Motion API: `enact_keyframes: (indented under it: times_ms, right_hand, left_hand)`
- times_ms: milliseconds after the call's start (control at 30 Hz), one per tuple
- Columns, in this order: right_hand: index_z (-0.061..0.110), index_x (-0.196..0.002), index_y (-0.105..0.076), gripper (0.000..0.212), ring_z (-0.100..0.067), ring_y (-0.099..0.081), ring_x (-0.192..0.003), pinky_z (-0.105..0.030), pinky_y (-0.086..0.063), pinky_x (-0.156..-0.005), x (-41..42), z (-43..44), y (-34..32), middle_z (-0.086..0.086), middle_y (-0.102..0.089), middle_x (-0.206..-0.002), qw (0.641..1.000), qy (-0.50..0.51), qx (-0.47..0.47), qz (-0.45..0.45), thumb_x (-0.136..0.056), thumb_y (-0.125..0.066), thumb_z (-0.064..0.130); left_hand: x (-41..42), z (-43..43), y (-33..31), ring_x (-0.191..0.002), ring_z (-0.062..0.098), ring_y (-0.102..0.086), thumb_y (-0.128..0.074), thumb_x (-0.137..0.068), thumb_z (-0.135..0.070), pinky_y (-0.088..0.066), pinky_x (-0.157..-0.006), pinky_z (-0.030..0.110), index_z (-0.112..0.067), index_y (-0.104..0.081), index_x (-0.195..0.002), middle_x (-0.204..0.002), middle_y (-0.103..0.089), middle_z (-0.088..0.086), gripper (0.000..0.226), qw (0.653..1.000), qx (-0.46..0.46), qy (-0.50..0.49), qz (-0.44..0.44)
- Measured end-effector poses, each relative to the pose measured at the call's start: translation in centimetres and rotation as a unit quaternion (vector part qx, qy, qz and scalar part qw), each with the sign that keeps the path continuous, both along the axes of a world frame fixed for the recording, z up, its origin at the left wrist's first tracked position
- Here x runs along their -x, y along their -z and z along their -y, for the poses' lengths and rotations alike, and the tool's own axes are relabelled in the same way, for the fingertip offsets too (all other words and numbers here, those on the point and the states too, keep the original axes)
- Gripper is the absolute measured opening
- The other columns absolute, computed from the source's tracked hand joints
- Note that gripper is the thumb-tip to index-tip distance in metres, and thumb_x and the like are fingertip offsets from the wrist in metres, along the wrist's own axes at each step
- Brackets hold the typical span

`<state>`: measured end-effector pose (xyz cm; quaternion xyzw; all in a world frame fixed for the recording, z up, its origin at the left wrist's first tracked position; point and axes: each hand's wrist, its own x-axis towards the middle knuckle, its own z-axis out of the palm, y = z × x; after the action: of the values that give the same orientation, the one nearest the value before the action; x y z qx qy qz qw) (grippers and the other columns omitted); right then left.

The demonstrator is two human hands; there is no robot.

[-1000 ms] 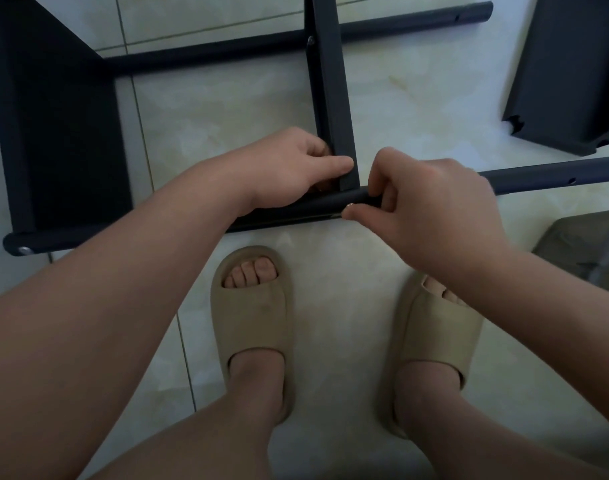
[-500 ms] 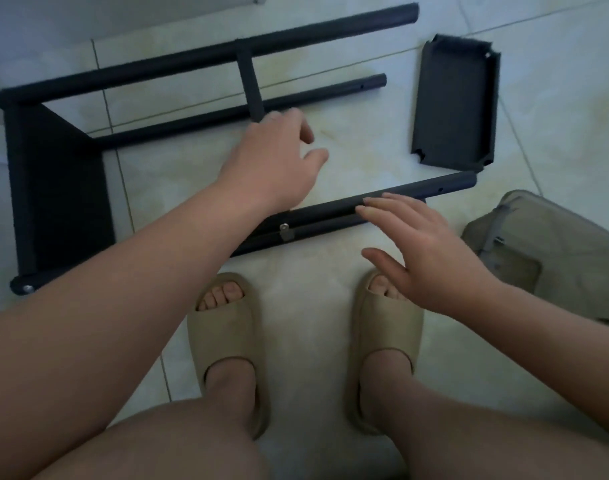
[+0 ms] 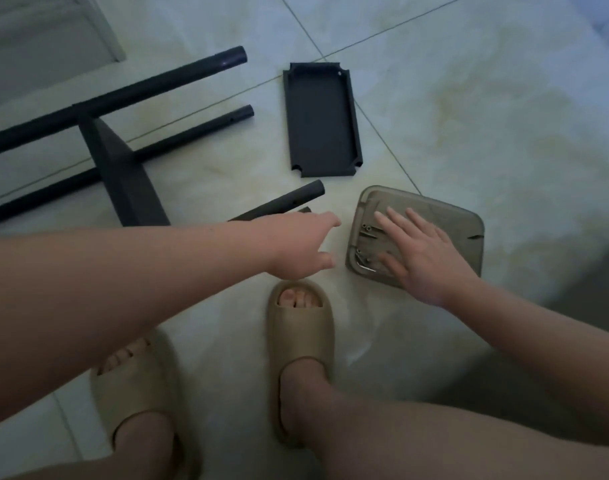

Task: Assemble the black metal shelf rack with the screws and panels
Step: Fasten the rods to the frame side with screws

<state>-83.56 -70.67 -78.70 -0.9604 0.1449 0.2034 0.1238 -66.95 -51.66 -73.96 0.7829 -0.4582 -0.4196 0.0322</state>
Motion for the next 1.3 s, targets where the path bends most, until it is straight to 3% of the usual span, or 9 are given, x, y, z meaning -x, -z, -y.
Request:
enact_keyframes:
  times_ms: [167,333,433,533,700,867,1000,1133,1300]
  right_hand:
    - [0.032,-0.162,-0.017,0.067,-0.026,-0.024,-0.153,-0.045,-0.027,-0.121,0.1,2.2,2.9,0.0,-0.028,-0.166,0.997,0.028,-0.055,-0.046,-0.104,-0.049,0.043]
    - [0.03,-0.152,-0.045,0.056,-0.029,-0.052,-0.132,-0.039,-0.046,-0.105,-1.5,2.8,5.3,-0.004,-0.055,-0.147,0.99,0.072,-0.082,-0.086,-0.098,-0.062,0.034]
    - [0.029,-0.136,-0.061,0.043,-0.029,-0.062,-0.118,-0.04,-0.051,-0.098,-2.8,2.9,6.5,-0.005,-0.067,-0.129,0.986,0.072,-0.098,-0.118,-0.094,-0.065,0.027]
    - [0.027,-0.123,-0.066,0.031,-0.031,-0.065,-0.109,-0.041,-0.055,-0.09,-3.7,2.7,7.5,-0.005,-0.07,-0.119,0.986,0.018,-0.051,-0.156,-0.092,-0.063,0.026]
    - [0.02,-0.12,-0.062,0.026,-0.034,-0.065,-0.107,-0.038,-0.052,-0.079,-4.4,2.0,9.3,-0.011,-0.066,-0.12,0.986,-0.026,-0.014,-0.165,-0.094,-0.059,0.022]
    - [0.018,-0.13,-0.059,0.036,-0.037,-0.063,-0.111,-0.04,-0.052,-0.084,-4.3,1.7,9.6,-0.015,-0.064,-0.125,0.989,-0.017,-0.032,-0.145,-0.095,-0.054,0.016]
    - [0.009,-0.096,-0.063,0.008,-0.037,-0.062,-0.095,-0.041,-0.049,-0.077,-3.4,1.7,7.3,-0.015,-0.066,-0.1,0.995,0.038,-0.083,-0.045,-0.093,-0.06,0.017]
    - [0.007,-0.095,-0.069,0.01,-0.026,-0.063,-0.084,-0.038,-0.051,-0.078,-3.6,0.9,2.9,-0.005,-0.067,-0.088,0.982,0.086,-0.141,0.089,-0.085,-0.067,0.004]
    - [0.019,-0.092,-0.068,0.019,-0.01,-0.063,-0.076,-0.017,-0.051,-0.073,-6.5,-3.0,-3.9,0.006,-0.068,-0.081,0.947,0.093,-0.234,0.198,-0.086,-0.072,0.002]
  left_hand:
    - [1.1,3.7,3.4,-0.126,0.027,-0.054,-0.049,-0.1,-0.048,-0.043,-0.106,0.042,-0.022,-0.014,-0.157,-0.143,-0.054,0.006,0.072,0.993,-0.049,-0.066,-0.083]
    - [2.6,5.5,6.9,-0.107,0.024,-0.064,-0.053,-0.102,-0.029,-0.048,-0.086,0.031,-0.02,-0.034,-0.15,-0.125,-0.064,0.008,0.053,0.959,0.014,-0.233,-0.161]
    - [2.7,5.3,8.1,-0.096,0.02,-0.068,-0.054,-0.102,-0.026,-0.046,-0.076,0.029,-0.021,-0.041,-0.146,-0.111,-0.069,0.005,0.046,0.947,0.04,-0.268,-0.175]
    - [2.7,5.1,8.7,-0.084,0.017,-0.07,-0.055,-0.101,-0.027,-0.047,-0.068,0.029,-0.021,-0.046,-0.14,-0.095,-0.07,0.001,0.041,0.938,0.047,-0.285,-0.193]
    - [2.7,5.2,9.1,-0.085,0.02,-0.07,-0.056,-0.1,-0.025,-0.045,-0.063,0.029,-0.022,-0.051,-0.133,-0.094,-0.071,0.003,0.034,0.932,0.052,-0.292,-0.208]
    - [2.6,5.1,8.8,-0.086,0.021,-0.071,-0.057,-0.099,-0.025,-0.05,-0.072,0.031,-0.032,-0.057,-0.098,-0.091,-0.071,0.001,0.007,0.928,0.06,-0.301,-0.209]
    - [2.1,4.4,7.3,-0.092,0.022,-0.068,-0.055,-0.1,-0.027,-0.052,-0.075,0.032,-0.02,-0.061,-0.115,-0.099,-0.071,0.002,0.018,0.934,0.041,-0.295,-0.198]
    - [0.6,3.3,4.9,-0.075,0.013,-0.065,-0.047,-0.103,-0.02,-0.049,-0.053,0.019,-0.013,-0.061,-0.117,-0.1,-0.072,0.003,0.021,0.927,0.006,-0.306,-0.216]
    - [-2.2,0.5,1.1,-0.072,0.016,-0.067,-0.045,-0.101,-0.035,-0.049,-0.064,0.026,-0.018,-0.062,-0.106,-0.094,-0.073,0.001,0.024,0.884,0.015,-0.398,-0.245]
